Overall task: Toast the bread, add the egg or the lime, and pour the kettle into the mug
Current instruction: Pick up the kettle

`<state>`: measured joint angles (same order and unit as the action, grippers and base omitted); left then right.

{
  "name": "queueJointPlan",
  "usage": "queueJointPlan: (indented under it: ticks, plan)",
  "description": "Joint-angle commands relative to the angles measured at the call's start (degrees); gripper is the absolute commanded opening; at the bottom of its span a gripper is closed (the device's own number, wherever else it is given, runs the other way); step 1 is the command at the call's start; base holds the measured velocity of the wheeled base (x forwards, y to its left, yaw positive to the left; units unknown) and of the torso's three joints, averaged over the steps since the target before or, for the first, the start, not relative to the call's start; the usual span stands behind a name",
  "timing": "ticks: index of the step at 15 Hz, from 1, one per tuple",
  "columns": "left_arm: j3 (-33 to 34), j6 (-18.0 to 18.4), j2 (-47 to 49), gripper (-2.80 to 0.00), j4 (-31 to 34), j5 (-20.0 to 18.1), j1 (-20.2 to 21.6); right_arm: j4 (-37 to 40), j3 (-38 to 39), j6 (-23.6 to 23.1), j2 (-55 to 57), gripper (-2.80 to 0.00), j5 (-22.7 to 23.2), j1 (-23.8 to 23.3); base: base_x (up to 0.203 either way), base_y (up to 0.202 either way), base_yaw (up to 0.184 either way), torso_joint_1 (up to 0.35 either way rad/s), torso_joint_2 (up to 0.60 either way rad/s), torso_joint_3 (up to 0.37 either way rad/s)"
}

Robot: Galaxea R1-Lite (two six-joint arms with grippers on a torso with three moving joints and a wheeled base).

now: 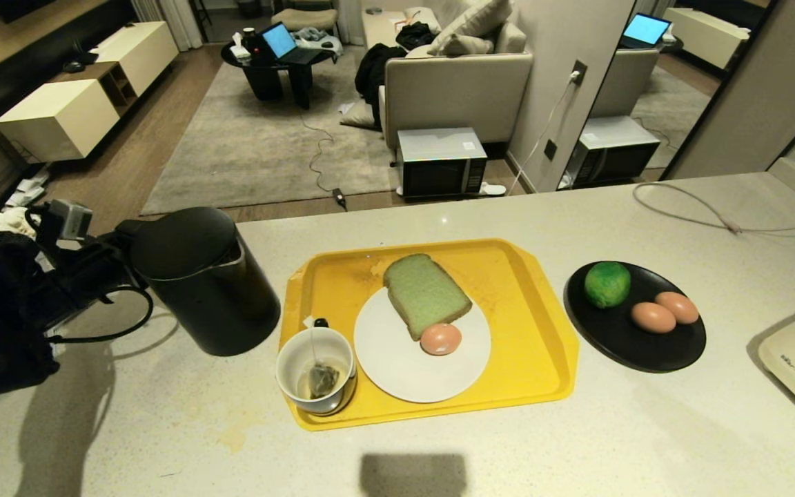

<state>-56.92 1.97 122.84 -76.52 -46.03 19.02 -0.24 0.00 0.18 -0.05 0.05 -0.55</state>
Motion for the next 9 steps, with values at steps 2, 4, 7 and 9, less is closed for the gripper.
queueJointPlan:
  ticks: [2,4,7,9]
  plan:
    - [0.32,-0.04,-0.67,-2.8,-0.48,-0.29,0.05,-0.02,0.09,-0.01,0.05,-2.8,0.04,0.02,0.0,0.0,0.0,0.0,0.0,0.0]
    - [0.58,-0.04,-1.14,-2.8,-0.48,-0.29,0.14,-0.02,0.09,-0.01,0.05,-2.8,0.04,0.02,0.0,0.0,0.0,0.0,0.0,0.0]
    - [2.78,-0.37,-2.54,-2.8,-0.48,-0.29,0.43,-0.02,0.09,-0.01,0.05,-2.8,0.04,0.02,0.0,0.0,0.0,0.0,0.0,0.0]
    - [5.72,-1.12,-4.09,-2.8,-0.67,-0.35,0.84,-0.02,0.09,-0.01,0.05,-2.8,0.04,0.02,0.0,0.0,0.0,0.0,0.0,0.0]
